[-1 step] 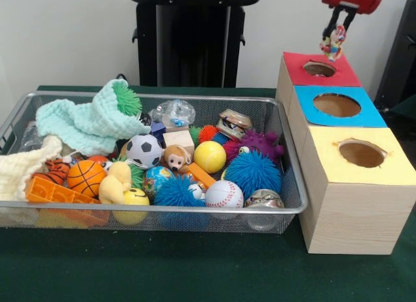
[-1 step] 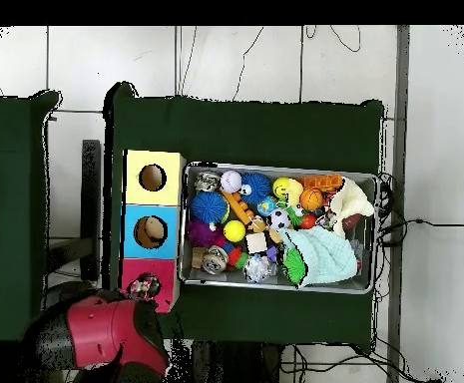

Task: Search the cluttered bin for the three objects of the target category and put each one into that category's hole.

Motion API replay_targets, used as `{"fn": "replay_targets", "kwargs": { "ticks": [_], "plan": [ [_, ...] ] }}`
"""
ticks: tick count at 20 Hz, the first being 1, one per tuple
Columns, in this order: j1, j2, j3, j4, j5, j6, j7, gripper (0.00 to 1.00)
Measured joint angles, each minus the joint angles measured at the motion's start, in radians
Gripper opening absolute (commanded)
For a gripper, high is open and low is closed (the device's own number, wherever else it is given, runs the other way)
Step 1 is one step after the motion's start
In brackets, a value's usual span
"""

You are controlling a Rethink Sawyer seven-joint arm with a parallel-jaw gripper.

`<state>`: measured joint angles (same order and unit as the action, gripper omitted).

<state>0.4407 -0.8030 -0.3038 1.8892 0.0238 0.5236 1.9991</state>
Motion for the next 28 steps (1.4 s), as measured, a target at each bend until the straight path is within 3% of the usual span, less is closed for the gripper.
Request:
{"fn": "replay_targets", "kwargs": {
  "ticks": [3,8,11,18,23,28],
  "plan": [
    [-0.040,0.003,0.001,0.001,-0.050,-0.083,0.000,0.00],
    [-0.175,0.014,0.013,0.001,-0.164,-0.251,0.000,0.00],
    [-0.234,0.018,0.022,0.001,-0.211,-0.287,0.000,0.00],
    [-0.403,0.033,0.069,0.001,-0.336,-0.303,0.000,0.00],
    [-0.477,0.042,0.098,0.001,-0.394,-0.303,0.000,0.00],
    [-0.498,0.049,0.121,0.001,-0.422,-0.303,0.000,0.00]
  ]
}}
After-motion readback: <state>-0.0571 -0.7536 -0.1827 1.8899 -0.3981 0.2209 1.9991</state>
